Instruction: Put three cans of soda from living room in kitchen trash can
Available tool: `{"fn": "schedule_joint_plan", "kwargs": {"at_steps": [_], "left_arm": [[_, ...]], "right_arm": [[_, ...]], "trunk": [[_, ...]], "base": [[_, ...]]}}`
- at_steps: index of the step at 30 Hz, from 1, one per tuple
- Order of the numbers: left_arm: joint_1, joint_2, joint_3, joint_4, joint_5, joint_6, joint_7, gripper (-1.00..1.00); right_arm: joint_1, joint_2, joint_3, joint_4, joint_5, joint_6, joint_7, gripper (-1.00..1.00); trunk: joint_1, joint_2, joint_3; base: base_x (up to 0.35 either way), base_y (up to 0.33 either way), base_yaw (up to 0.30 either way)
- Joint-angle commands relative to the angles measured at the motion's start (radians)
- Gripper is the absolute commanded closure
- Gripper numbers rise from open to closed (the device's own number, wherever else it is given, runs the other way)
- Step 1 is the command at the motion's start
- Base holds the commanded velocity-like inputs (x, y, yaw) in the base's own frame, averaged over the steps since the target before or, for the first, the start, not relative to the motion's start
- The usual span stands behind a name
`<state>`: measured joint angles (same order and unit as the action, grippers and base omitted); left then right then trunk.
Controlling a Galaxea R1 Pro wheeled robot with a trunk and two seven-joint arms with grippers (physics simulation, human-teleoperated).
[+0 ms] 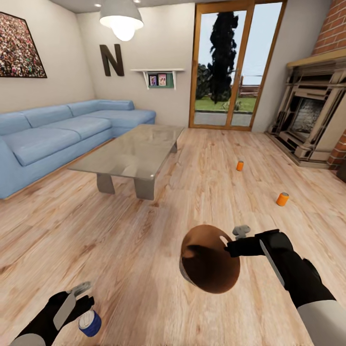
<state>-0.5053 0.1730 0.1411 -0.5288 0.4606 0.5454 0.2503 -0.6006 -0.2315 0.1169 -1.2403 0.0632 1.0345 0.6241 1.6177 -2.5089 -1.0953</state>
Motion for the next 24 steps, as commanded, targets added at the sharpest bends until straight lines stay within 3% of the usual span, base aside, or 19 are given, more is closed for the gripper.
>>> {"fn": "schedule_joint_plan", "kwargs": {"at_steps": [1,8,16,24], "left_arm": [[-0.002,0.002,0.000,0.000,0.000,-0.003,-0.004,-1.00],[-0.047,0.014,0.000,0.062,-0.003,-0.035,-0.025,-1.00],[-0.060,0.018,0.000,0.089,-0.002,-0.065,-0.028,-1.00],[-0.077,0.025,-0.001,0.092,-0.003,-0.068,-0.029,-1.00]], "right_arm": [[0.002,-0.001,0.000,-0.009,-0.049,0.013,0.012,1.00],[0.017,-0.060,-0.004,-0.073,-0.049,0.013,0.117,1.00],[0.025,-0.071,-0.007,-0.103,-0.049,0.013,0.136,1.00],[0.035,-0.100,-0.007,-0.144,-0.050,0.013,0.139,1.00]], "trunk": [[0.000,0.000,-0.004],[0.003,-0.002,-0.031],[0.007,-0.004,-0.062],[0.011,-0.006,-0.093]], "base": [[0.000,0.000,0.000],[0.000,0.000,0.000],[0.000,0.000,0.000],[0.000,0.000,0.000]]}}
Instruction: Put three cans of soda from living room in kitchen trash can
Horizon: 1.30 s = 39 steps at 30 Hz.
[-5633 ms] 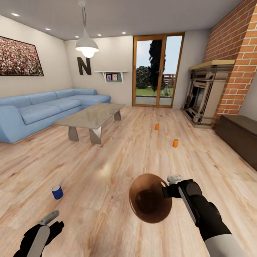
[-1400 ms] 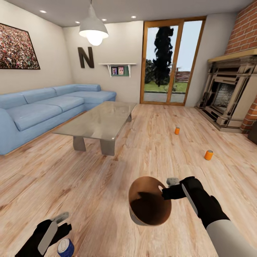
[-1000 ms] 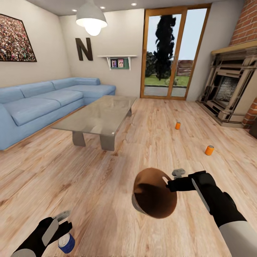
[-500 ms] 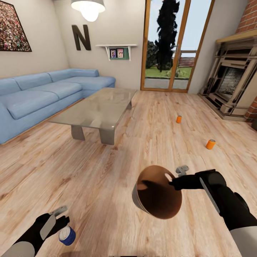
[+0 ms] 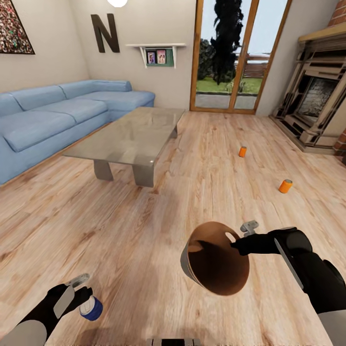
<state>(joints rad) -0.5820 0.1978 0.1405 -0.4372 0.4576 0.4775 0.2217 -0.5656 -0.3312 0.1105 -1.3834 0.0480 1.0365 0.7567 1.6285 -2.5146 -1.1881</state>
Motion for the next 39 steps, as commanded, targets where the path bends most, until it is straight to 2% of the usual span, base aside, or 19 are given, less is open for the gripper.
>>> {"fn": "schedule_joint_plan", "kwargs": {"at_steps": [1,4,12,21,33,39], "left_arm": [[-0.014,0.006,0.000,0.006,0.000,0.000,-0.001,-1.00],[-0.043,0.013,-0.001,0.021,-0.004,0.000,-0.003,-1.00],[-0.071,0.011,-0.007,0.029,-0.037,-0.006,-0.004,-1.00],[-0.076,0.010,-0.007,0.029,-0.040,-0.006,-0.053,-1.00],[-0.078,0.008,-0.007,0.029,-0.039,-0.007,-0.058,-1.00],[-0.099,0.006,-0.007,0.029,-0.037,-0.006,-0.059,-1.00]], "right_arm": [[0.000,-0.001,0.000,-0.003,-0.034,0.011,0.008,1.00],[0.002,-0.003,0.000,-0.011,-0.034,0.011,0.011,1.00],[0.011,-0.003,0.000,-0.031,-0.034,0.011,0.012,1.00],[0.012,-0.003,-0.002,-0.036,-0.036,0.011,0.012,1.00],[0.012,-0.003,-0.002,-0.037,-0.036,0.011,0.012,1.00],[0.012,-0.003,-0.002,-0.038,-0.036,0.011,0.012,1.00]], "trunk": [[0.000,0.000,-0.004],[0.002,-0.001,-0.015],[0.005,-0.003,-0.046],[0.009,-0.005,-0.081],[0.015,-0.008,-0.128],[0.017,-0.009,-0.151]], "base": [[0.000,0.000,0.000],[0.000,0.000,0.000],[0.000,0.000,0.000],[0.000,0.000,0.000],[0.000,0.000,0.000],[0.000,0.000,0.000]]}}
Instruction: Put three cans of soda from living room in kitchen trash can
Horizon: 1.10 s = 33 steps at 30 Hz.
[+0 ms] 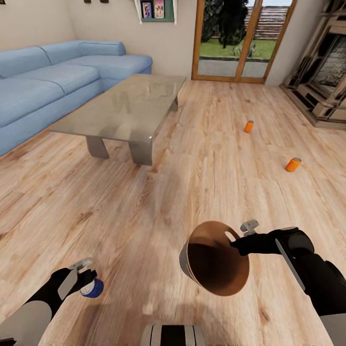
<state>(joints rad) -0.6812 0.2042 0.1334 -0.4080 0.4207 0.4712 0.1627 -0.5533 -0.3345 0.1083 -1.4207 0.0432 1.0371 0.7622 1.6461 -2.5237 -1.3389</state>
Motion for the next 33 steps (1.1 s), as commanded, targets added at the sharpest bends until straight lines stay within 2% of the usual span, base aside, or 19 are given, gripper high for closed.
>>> {"fn": "schedule_joint_plan", "kwargs": {"at_steps": [1,16,20,22,26,28,33], "left_arm": [[-0.003,0.001,0.000,0.000,0.000,0.000,0.000,-1.00],[-0.018,0.000,0.000,0.000,-0.001,0.000,-0.005,-1.00],[-0.018,0.000,0.000,0.000,-0.001,0.000,-0.006,-1.00],[-0.018,-0.001,-0.001,-0.001,-0.001,-0.001,-0.005,-1.00],[-0.012,-0.005,-0.003,-0.002,-0.001,-0.066,-0.005,-1.00],[-0.010,-0.007,-0.003,-0.002,-0.001,-0.077,-0.006,-1.00],[-0.008,-0.011,-0.037,0.000,-0.002,-0.088,-0.008,-1.00]], "right_arm": [[0.000,0.000,0.000,0.000,-0.031,0.010,0.006,1.00],[0.000,-0.002,-0.001,-0.001,-0.032,0.010,0.006,1.00],[0.000,-0.015,-0.001,-0.001,-0.033,0.010,0.006,1.00],[0.000,-0.018,-0.001,-0.001,-0.033,0.010,0.006,1.00],[0.001,-0.021,-0.001,-0.001,-0.033,0.010,0.006,1.00],[0.001,-0.021,-0.001,-0.001,-0.034,0.010,0.006,1.00],[0.001,-0.021,-0.001,-0.001,-0.034,0.010,0.006,1.00]], "trunk": [[0.000,0.000,-0.004],[0.007,-0.004,-0.062],[0.009,-0.005,-0.077],[0.009,-0.005,-0.077],[0.009,-0.005,-0.077],[0.009,-0.005,-0.077],[0.009,-0.005,-0.077]], "base": [[0.000,0.000,0.000],[0.000,0.000,0.000],[0.000,0.000,0.000],[0.000,0.000,0.000],[0.000,0.000,0.000],[0.000,0.000,0.000],[0.000,0.000,0.000]]}}
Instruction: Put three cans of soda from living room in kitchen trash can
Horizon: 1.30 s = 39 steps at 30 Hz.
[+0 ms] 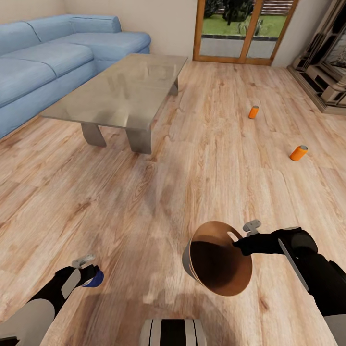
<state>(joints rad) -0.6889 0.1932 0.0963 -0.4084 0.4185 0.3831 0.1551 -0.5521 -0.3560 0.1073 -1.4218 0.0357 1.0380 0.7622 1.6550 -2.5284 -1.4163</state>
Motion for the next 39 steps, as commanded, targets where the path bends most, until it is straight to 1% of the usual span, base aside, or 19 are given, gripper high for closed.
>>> {"fn": "schedule_joint_plan", "kwargs": {"at_steps": [1,5,6,13,19,26,31,36,39], "left_arm": [[0.000,0.000,-0.002,0.000,0.000,0.000,0.000,-1.00],[0.000,0.000,-0.008,0.001,0.001,-0.001,-0.001,-1.00],[0.000,0.000,-0.008,0.001,0.001,-0.001,-0.002,1.00],[0.000,0.002,-0.008,0.003,0.001,0.000,-0.005,1.00],[0.001,-0.001,-0.006,0.008,0.009,0.002,-0.003,1.00],[0.004,-0.007,-0.007,0.008,0.009,0.001,-0.003,1.00],[0.009,-0.017,-0.006,0.008,0.009,0.000,-0.002,1.00],[0.012,-0.019,-0.006,0.000,0.011,0.000,-0.004,1.00],[0.018,-0.033,-0.007,-0.022,0.011,0.001,-0.007,1.00]], "right_arm": [[0.000,0.000,0.000,0.000,-0.026,0.009,0.006,1.00],[0.000,0.000,0.000,0.000,-0.026,0.009,0.006,1.00],[0.000,0.000,0.000,0.000,-0.026,0.009,0.006,1.00],[0.000,0.000,0.000,0.000,-0.026,0.009,0.006,1.00],[-0.001,0.000,0.000,0.001,-0.025,0.009,0.006,1.00],[0.000,0.001,-0.001,0.003,-0.022,0.009,0.006,1.00],[0.001,0.002,-0.001,0.003,-0.022,0.009,0.006,1.00],[0.001,0.003,-0.002,0.007,-0.022,0.009,0.006,1.00],[-0.001,0.003,-0.004,0.014,-0.022,0.009,0.006,1.00]], "trunk": [[0.000,0.000,0.000],[0.000,0.000,0.000],[0.000,0.000,0.000],[0.000,0.000,0.000],[0.000,0.000,0.000],[-0.003,0.002,0.027],[-0.005,0.003,0.046],[-0.008,0.004,0.066],[-0.009,0.005,0.077]], "base": [[0.000,0.000,0.000],[0.000,0.000,0.000],[0.000,0.000,0.000],[0.000,0.000,0.000],[0.000,0.000,0.000],[0.000,0.000,0.000],[0.000,0.000,0.000],[0.000,0.000,0.000],[0.000,0.000,0.000]]}}
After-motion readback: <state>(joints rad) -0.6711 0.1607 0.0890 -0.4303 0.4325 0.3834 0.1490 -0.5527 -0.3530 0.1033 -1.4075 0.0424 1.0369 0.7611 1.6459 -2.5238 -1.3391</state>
